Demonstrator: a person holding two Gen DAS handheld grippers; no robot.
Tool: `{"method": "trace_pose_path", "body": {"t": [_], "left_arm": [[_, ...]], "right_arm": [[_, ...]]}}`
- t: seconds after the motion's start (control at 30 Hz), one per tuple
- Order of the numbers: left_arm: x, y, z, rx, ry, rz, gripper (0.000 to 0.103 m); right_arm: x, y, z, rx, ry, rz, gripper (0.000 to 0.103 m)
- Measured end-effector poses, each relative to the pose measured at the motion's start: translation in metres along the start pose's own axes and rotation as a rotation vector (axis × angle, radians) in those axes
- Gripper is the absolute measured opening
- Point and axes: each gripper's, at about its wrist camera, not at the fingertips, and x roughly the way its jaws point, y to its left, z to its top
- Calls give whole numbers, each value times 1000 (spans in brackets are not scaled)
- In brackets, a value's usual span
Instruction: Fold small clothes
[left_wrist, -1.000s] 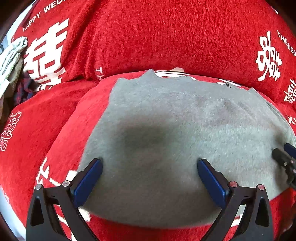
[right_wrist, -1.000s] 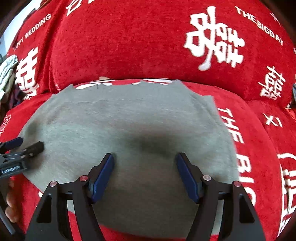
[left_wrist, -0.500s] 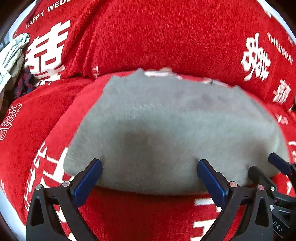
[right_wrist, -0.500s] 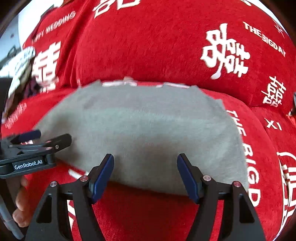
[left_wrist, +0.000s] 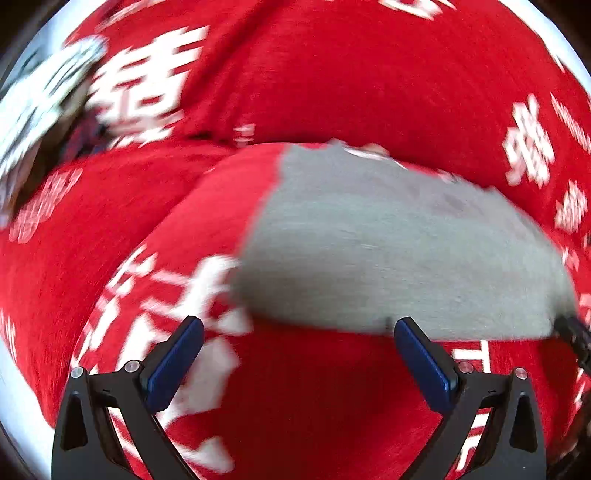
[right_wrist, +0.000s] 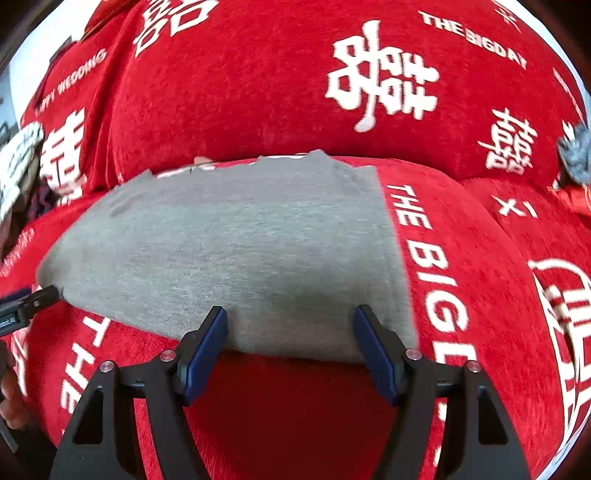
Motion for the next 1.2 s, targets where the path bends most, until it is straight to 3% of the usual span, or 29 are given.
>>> {"method": "trace_pose_path", "body": {"t": [0.13,0.27,0.43,0.5,0.53,0.57,0.67,0.8,0.9,1.03,1.2], "left_arm": [[6,47,-5,-196,53,-129,103],[10,43,4,-261,45,-276,103],[36,30,28,-321,48,-348,101],[45,31,34,-349,50,-383,75],[53,33,36,-364,71,-403,51],[58,35,38,-375,81,-412,35],[63,44,34,-404,68,-461,32],[62,45,31,-399,29,-471,30],[59,47,28,-399,0,-479,29],[60,47,25,-387,-23,-474,29],[61,48,26,-383,-26,-479,29]], "right_arm": [[-8,-1,1,43,-17,-7,74],[-2,12,2,34,-4,12,74],[1,28,2,-7,8,13,74],[2,29,4,-10,13,9,74],[2,28,5,-12,15,7,74],[2,29,7,-12,15,4,74],[5,33,17,-21,26,5,74],[16,56,43,-67,37,24,74],[31,88,72,-109,65,103,74],[67,141,114,-130,140,242,74],[135,212,149,-148,292,303,74]]}}
